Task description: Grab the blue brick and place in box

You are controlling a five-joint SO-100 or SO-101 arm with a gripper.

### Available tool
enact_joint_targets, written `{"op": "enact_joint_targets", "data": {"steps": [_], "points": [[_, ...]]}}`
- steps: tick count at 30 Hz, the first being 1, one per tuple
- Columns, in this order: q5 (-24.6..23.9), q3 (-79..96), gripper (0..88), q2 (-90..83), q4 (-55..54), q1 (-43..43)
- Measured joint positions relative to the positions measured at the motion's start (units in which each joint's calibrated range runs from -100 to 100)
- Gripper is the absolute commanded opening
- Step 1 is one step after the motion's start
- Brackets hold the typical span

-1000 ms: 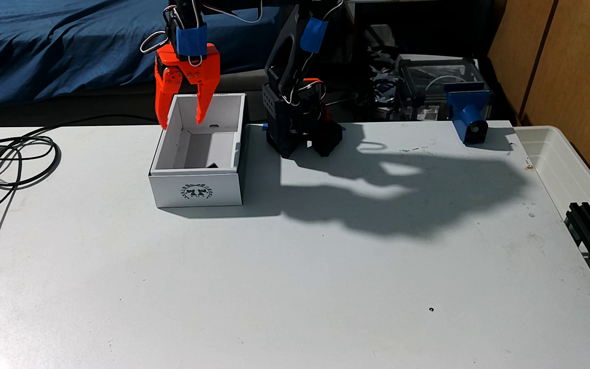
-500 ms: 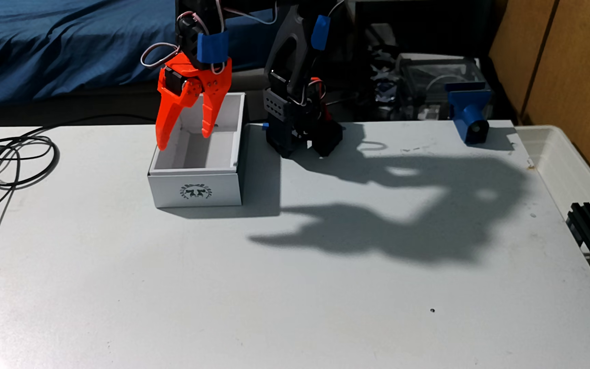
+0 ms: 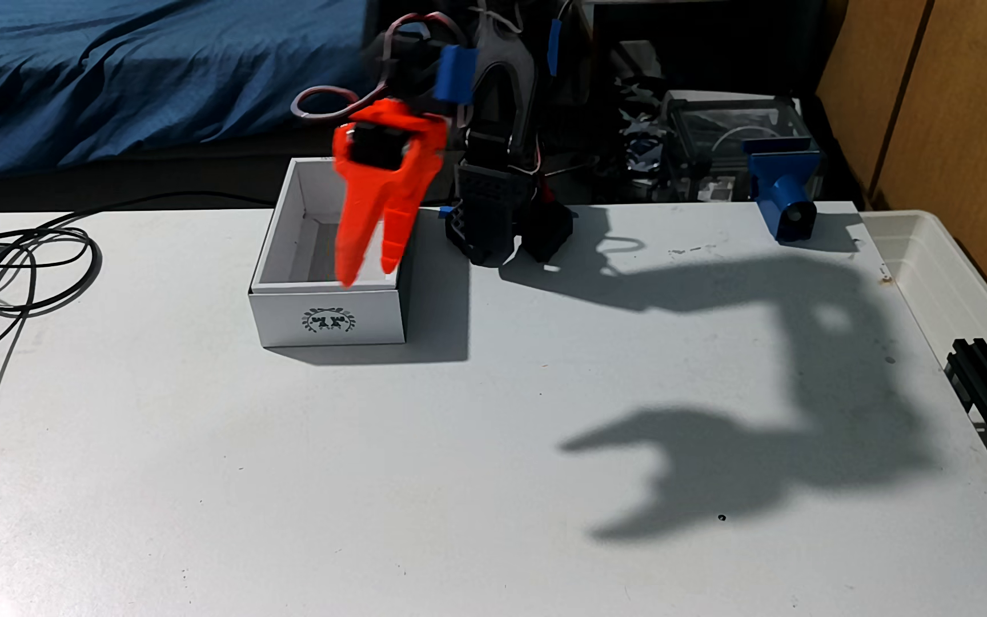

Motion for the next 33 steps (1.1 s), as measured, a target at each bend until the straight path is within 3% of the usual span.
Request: {"op": "enact_joint_targets", "data": {"steps": [10,18,33], "points": [[0.1,29.5,29.4,-36.1,-11.6,-8.3],[0.1,44.5,8.4,-60.6,-11.6,-12.8],[0.1,46.8,0.8,-65.0,-11.9,-18.6]]}}
